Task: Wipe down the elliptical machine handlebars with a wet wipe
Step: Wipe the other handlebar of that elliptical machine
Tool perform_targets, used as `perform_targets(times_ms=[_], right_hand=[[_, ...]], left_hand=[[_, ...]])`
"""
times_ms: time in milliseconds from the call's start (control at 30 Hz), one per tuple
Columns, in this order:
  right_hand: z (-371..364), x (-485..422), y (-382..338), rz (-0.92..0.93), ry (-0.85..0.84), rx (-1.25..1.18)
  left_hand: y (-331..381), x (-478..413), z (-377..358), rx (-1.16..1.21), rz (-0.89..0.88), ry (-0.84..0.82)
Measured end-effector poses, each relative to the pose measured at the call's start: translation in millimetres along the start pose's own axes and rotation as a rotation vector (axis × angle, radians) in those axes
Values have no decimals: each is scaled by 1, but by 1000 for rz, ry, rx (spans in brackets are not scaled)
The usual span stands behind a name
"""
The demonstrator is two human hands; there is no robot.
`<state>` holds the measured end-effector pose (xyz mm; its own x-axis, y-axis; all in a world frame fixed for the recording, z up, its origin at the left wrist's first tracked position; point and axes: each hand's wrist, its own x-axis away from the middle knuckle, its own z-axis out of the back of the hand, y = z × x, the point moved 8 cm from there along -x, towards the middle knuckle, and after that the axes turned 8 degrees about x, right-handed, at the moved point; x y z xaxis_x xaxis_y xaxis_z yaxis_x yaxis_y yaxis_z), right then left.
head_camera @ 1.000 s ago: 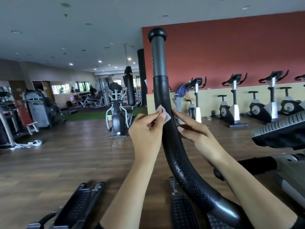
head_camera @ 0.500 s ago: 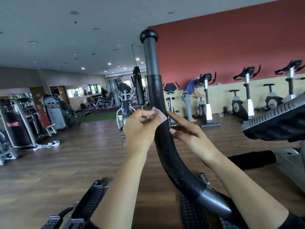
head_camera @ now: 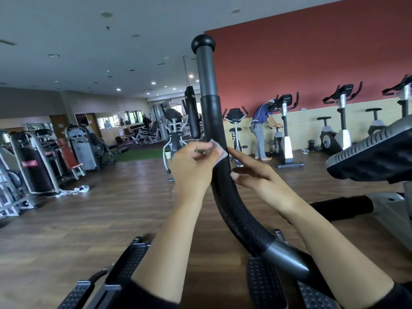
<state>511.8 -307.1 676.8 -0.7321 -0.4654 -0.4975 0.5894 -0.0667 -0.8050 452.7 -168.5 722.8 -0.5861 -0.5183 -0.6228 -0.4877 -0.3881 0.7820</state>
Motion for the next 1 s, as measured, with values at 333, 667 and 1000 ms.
perform_targets(times_ms=[333, 667, 1000], right_hand=[[1, 3, -4, 30, 36, 16], [-3, 2, -10, 113, 52, -4], [-5, 3, -11, 119, 39, 29]], left_hand=[[-5, 30, 14, 55, -83, 10], [-32, 35, 14, 239, 1, 9], [-43, 6, 1, 276, 54, -38]])
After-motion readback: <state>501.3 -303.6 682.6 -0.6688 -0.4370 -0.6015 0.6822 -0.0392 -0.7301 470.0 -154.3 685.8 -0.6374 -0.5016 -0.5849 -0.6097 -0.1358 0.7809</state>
